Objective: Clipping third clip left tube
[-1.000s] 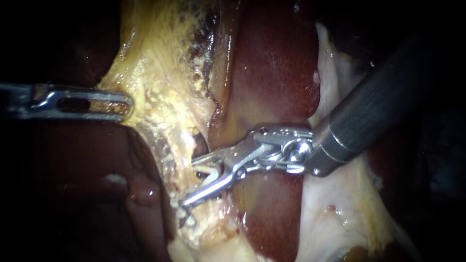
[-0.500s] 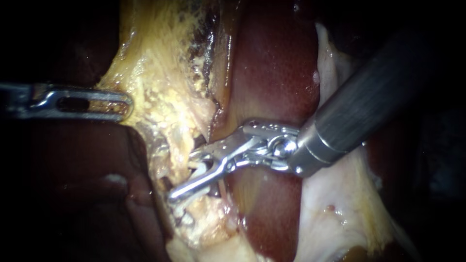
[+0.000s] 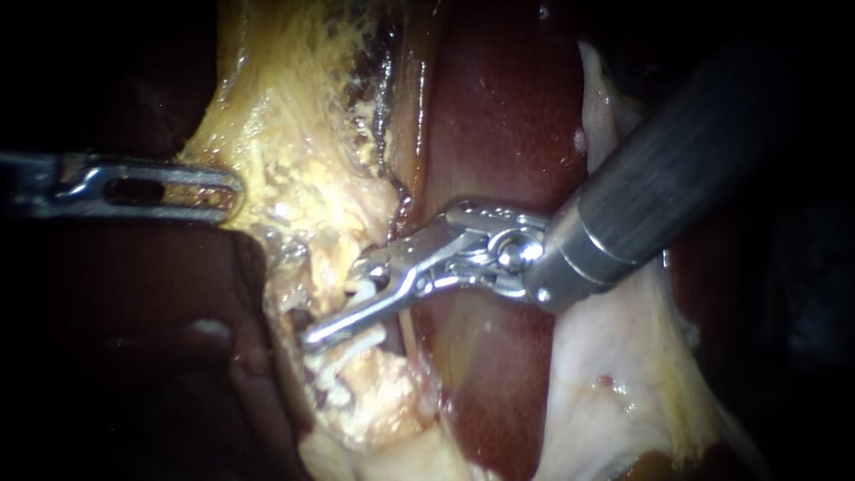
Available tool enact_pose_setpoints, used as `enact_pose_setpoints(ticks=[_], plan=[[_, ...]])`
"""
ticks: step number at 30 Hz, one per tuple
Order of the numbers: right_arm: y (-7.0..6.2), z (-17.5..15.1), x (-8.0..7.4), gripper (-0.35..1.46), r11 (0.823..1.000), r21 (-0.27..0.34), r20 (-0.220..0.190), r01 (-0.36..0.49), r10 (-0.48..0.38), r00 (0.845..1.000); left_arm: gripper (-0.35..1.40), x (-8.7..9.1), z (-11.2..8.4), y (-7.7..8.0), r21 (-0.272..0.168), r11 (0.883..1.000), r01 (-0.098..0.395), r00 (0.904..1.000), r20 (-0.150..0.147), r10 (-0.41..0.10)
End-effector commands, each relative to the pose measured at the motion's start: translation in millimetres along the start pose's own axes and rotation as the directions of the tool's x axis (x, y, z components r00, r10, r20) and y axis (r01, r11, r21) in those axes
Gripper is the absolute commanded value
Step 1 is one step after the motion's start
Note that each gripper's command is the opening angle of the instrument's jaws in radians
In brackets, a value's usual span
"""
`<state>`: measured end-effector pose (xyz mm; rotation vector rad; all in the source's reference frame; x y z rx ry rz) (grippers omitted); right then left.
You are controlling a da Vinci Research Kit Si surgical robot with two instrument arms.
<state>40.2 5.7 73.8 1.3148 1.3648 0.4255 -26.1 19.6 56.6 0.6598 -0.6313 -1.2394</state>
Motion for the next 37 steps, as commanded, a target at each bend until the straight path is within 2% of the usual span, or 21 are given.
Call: enact_pose_setpoints(ticks=[1, 8, 11, 12, 14, 18, 22, 37], plan=[[0.0, 0.1, 0.0, 0.44, 1.000, -0.001, 0.000, -0.006, 0.006, 1.000, -0.35, 0.0, 0.0, 0.0, 0.000, 1.000, 0.000, 1.0000, 0.000, 0.000], [0.1, 0.0, 0.0, 0.35, 1.000, -0.012, -0.006, -0.024, 0.024, 1.000, -0.35, 0.0, 0.1, 0.0, 0.000, 1.000, 0.000, 1.0000, 0.000, 0.000], [0.1, -0.1, 0.1, 0.19, 0.999, -0.020, -0.012, -0.036, 0.036, 0.999, -0.35, 0.0, 0.1, 0.0, 0.000, 1.000, 0.000, 1.0000, 0.000, 0.000], [0.1, -0.1, 0.1, 0.11, 0.999, -0.025, -0.015, -0.036, 0.036, 0.999, -0.35, 0.0, 0.1, 0.1, 0.000, 1.000, 0.000, 1.0000, 0.000, 0.000], [0.0, -0.2, 0.1, -0.35, 0.999, -0.030, -0.019, -0.036, 0.036, 0.999, -0.35, 0.0, 0.1, 0.1, 0.000, 1.000, 0.000, 1.0000, 0.000, 0.000], [0.2, -0.8, 0.2, -0.35, 0.995, -0.088, -0.052, -0.039, 0.034, 0.998, -0.35, 0.0, 0.1, 0.1, 0.000, 1.000, 0.000, 1.0000, 0.000, 0.000], [0.6, -1.4, 0.1, -0.35, 0.990, -0.136, -0.029, -0.040, 0.036, 0.999, -0.35, 0.0, 0.1, 0.1, 0.000, 1.000, 0.000, 1.0000, 0.000, 0.000], [0.7, -1.6, -0.2, -0.35, 0.990, -0.127, -0.025, -0.056, 0.054, 0.998, -0.35, -0.1, 0.1, 0.2, -0.001, 1.000, 0.000, 1.0000, 0.000, 0.000]])
